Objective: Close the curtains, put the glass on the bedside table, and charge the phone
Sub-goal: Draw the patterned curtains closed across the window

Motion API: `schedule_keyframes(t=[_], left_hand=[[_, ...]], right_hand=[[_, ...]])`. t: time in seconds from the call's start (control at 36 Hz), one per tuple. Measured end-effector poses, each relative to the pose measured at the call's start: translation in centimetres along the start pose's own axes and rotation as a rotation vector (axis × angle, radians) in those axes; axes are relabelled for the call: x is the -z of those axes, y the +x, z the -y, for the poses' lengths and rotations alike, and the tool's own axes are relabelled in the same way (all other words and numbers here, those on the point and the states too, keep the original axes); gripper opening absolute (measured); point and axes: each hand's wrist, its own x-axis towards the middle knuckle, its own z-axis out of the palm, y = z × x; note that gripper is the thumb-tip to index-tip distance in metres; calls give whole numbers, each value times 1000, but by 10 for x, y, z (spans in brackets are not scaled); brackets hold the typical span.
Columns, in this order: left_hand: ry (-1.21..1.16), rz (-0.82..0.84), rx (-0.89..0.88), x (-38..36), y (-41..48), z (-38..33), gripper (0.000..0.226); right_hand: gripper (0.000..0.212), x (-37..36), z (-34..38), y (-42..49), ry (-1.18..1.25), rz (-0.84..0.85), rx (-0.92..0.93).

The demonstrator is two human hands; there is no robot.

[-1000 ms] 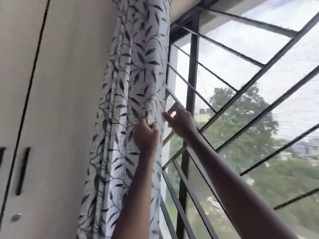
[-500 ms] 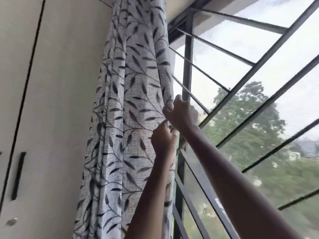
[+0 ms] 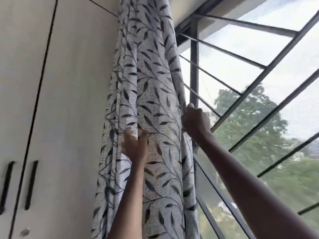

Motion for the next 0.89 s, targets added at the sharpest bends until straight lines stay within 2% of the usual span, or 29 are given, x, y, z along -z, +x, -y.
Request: schedule_keyframes(t=[0.14, 0.19, 0.31, 0.39, 0.42, 0.47, 0.53, 0.58, 0.61, 0.64, 0.67, 0.69, 0.81, 0.89], left_hand=[[-85, 280, 14, 9, 11, 15, 28], [-93, 401, -62, 13, 11, 15, 25], [-60, 375, -175, 12, 16, 19, 31], [-21, 420, -221, 14, 17, 20, 21], [-39, 495, -217, 16, 18, 21, 18], [-115, 629, -251, 24, 23, 28, 21], [-203, 552, -324, 32, 31, 38, 26], [-216, 255, -378, 39, 46, 46, 30], [-175, 70, -404, 41, 55, 49, 24], [-109, -83, -393, 42, 65, 53, 17], [-34, -166, -348, 41, 73, 57, 15], [28, -160, -275, 40, 79, 61, 20], [-60, 178, -66, 32, 74, 72, 38], [10, 232, -106, 29, 60, 68, 12]], right_hand=[[22, -33, 28, 0, 53, 4, -8], [32, -49, 43, 1, 70, 29, -22], [61, -83, 80, -3, 183, 91, -10], [58, -96, 103, -6, 33, 131, -43], [58, -99, 107, -6, -74, 130, -50], [40, -102, 108, -4, -199, 109, -55], [28, -100, 103, -3, -181, 98, -70], [27, -99, 97, -4, -140, 59, -85], [27, -100, 94, -4, -115, 37, -86], [27, -100, 92, -5, -89, 26, -86], [28, -102, 91, -5, -68, 26, -79], [29, -103, 92, -5, -62, 31, -74], [24, -115, 104, -4, -104, 45, -28], [18, -122, 116, -5, -83, 80, -15]])
